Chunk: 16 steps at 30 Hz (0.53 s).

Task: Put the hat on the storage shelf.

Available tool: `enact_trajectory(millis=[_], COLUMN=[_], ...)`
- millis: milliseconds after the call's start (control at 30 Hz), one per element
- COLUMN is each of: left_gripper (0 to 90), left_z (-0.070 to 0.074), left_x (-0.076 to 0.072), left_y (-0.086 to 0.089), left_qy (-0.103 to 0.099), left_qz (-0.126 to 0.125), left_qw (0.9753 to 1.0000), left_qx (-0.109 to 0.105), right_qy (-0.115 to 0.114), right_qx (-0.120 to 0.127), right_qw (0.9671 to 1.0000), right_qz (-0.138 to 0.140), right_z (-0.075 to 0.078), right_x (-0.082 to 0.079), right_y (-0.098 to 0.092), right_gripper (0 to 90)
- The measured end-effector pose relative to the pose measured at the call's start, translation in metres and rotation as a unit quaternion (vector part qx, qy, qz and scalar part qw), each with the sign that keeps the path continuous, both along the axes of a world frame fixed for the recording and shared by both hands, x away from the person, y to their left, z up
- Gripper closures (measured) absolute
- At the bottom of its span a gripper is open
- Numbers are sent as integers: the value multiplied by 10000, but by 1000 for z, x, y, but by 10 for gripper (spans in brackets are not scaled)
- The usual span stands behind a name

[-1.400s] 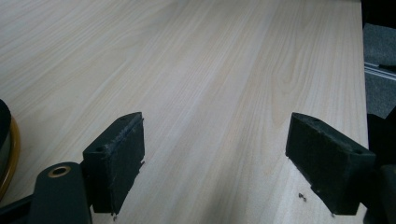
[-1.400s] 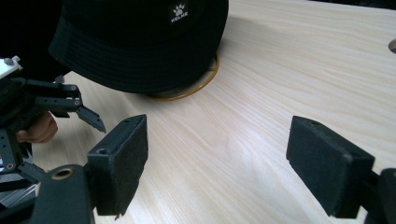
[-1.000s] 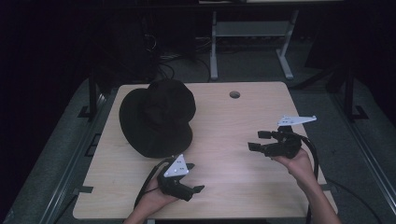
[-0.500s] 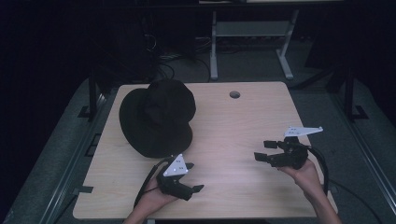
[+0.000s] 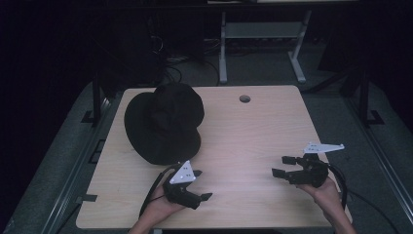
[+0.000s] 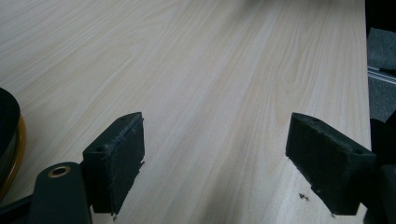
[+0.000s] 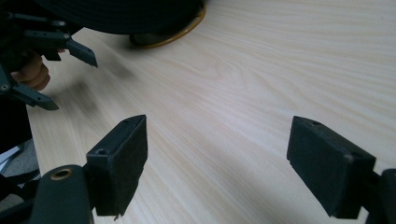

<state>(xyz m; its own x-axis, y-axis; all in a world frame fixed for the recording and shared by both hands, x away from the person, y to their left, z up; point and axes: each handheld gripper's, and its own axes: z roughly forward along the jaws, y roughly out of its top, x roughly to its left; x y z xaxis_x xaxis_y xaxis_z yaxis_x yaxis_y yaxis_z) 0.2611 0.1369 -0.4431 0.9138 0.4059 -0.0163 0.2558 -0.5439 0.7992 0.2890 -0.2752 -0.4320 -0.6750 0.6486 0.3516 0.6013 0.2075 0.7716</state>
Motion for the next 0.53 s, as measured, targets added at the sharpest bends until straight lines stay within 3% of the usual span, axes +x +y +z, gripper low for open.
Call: enact_trajectory(millis=[367,533], left_gripper=[194,198], left_z=[0,0], left_x=[0,1], left_y=[1,1], left_qy=[15,40], left_qz=[-18,-11], left_qw=[10000,10000], left_qx=[33,3], right_qy=[72,-140], right_qx=[83,164], right_qw=[9999,9996], right_qz=[-109,-163], right_z=[-16,-20], right_x=[-19,-39], right_y=[-7,-5], right_gripper=[190,176])
